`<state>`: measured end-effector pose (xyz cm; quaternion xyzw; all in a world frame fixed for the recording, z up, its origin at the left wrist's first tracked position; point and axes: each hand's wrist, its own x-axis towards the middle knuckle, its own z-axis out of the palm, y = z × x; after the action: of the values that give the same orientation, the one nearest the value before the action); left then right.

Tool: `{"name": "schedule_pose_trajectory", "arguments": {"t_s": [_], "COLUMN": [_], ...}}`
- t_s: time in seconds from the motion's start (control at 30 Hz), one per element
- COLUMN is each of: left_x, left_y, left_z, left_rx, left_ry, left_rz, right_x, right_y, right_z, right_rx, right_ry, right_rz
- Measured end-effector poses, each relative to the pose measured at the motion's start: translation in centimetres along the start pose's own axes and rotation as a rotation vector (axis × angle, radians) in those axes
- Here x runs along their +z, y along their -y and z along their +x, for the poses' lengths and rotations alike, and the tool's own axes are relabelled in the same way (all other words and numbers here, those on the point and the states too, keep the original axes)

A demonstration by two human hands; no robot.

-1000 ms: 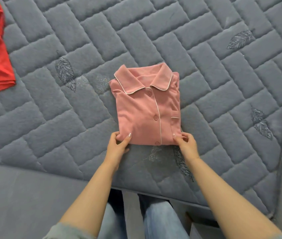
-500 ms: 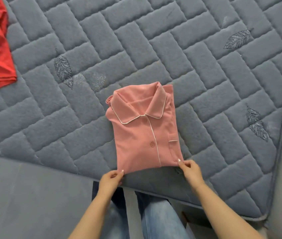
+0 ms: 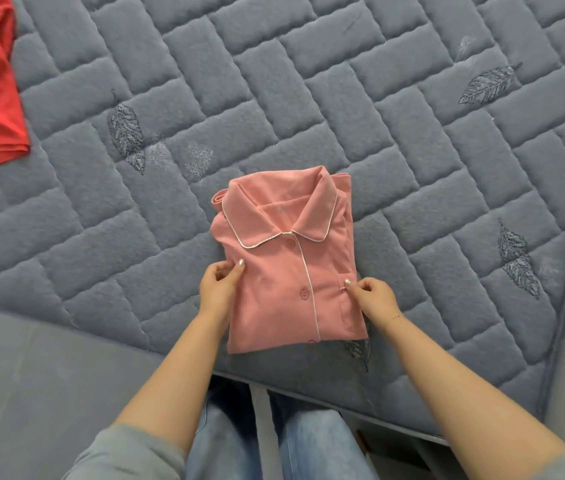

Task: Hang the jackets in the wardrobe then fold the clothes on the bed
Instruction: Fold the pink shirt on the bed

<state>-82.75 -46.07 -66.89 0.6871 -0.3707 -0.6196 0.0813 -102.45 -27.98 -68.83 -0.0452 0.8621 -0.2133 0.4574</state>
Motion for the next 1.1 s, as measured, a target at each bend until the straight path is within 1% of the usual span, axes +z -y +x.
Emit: {"name": "schedule_pose_trajectory", "arguments": {"t_s": [0.07, 0.13, 0.2, 0.27, 0.33, 0.4, 0.43, 0.5, 0.53, 0.57, 0.6, 0.63, 0.67, 0.7, 0.77, 0.83, 0.87, 0.9, 0.93, 0.97, 1.0, 1.07, 1.1], "left_x": [0.5, 0.8, 1.0, 1.0, 1.1, 1.2, 1.2, 0.9, 0.7, 0.4, 0.3, 0.3, 0.4, 0.6, 0.9, 1.3, 1.5, 1.6, 1.9, 2.1, 2.4, 2.7, 2.7], "left_y": [-1.0, -2.3, -3.5, -4.4, -5.0, -5.9, -6.4, -7.5, -8.1, -8.5, -8.8, -8.9, -8.9, -8.7, -8.2, -7.8, -7.6, -7.4, -7.3, -7.1, -6.8, -6.2, -6.3], "left_z": [1.0, 2.3, 3.8, 5.0, 5.7, 5.7, 5.5, 5.4, 5.6, 5.9, 6.4, 6.9, 7.5, 8.1, 9.3, 9.7, 9.5, 9.2, 8.6, 8.0, 7.4, 6.6, 6.1], "left_rx": [0.047, 0.109, 0.187, 0.264, 0.35, 0.438, 0.481, 0.515, 0.485, 0.418, 0.327, 0.241, 0.185, 0.176, 0.258, 0.379, 0.402, 0.377, 0.305, 0.205, 0.112, -0.021, -0.07], "left_ry": [-0.039, -0.063, -0.131, -0.202, -0.215, -0.176, -0.121, 0.077, 0.196, 0.293, 0.347, 0.345, 0.295, 0.206, 0.018, -0.128, -0.192, -0.242, -0.254, -0.204, -0.116, 0.08, 0.165], "left_rz": [-0.099, -0.103, 0.047, 0.212, 0.318, 0.344, 0.319, 0.188, 0.104, 0.016, -0.07, -0.13, -0.147, -0.089, 0.127, 0.27, 0.268, 0.218, 0.124, 0.017, -0.067, -0.125, -0.142], "right_x": [-0.3, -0.5, -0.5, -0.4, -0.2, -0.1, -0.3, -1.2, -1.8, -2.6, -3.3, -3.8, -4.1, -4.1, -3.3, -2.5, -2.2, -2.0, -1.7, -1.4, -1.2, -0.7, -0.7], "right_y": [0.2, 1.5, 4.0, 6.9, 9.4, 10.9, 11.2, 11.4, 11.5, 11.6, 11.8, 12.0, 12.3, 12.6, 12.8, 12.7, 12.4, 12.1, 11.7, 11.3, 11.1, 11.4, 11.9], "right_z": [0.1, 0.6, 1.6, 3.2, 4.7, 5.7, 6.0, 6.6, 6.7, 7.0, 7.5, 8.1, 8.6, 9.1, 9.9, 10.2, 10.0, 9.7, 9.3, 8.9, 8.6, 8.0, 7.6], "right_rx": [-0.028, -0.142, -0.21, -0.192, -0.155, -0.146, -0.154, -0.183, -0.191, -0.195, -0.2, -0.205, -0.206, -0.199, -0.177, -0.168, -0.162, -0.149, -0.128, -0.103, -0.077, -0.036, -0.023], "right_ry": [-0.037, -0.071, -0.084, -0.087, -0.089, -0.092, -0.095, -0.092, -0.086, -0.092, -0.113, -0.133, -0.137, -0.12, -0.082, -0.132, -0.179, -0.216, -0.219, -0.184, -0.115, 0.057, 0.118], "right_rz": [-0.057, 0.019, 0.233, 0.422, 0.515, 0.566, 0.582, 0.601, 0.62, 0.637, 0.638, 0.614, 0.573, 0.524, 0.418, 0.364, 0.366, 0.394, 0.446, 0.512, 0.573, 0.629, 0.627]}}
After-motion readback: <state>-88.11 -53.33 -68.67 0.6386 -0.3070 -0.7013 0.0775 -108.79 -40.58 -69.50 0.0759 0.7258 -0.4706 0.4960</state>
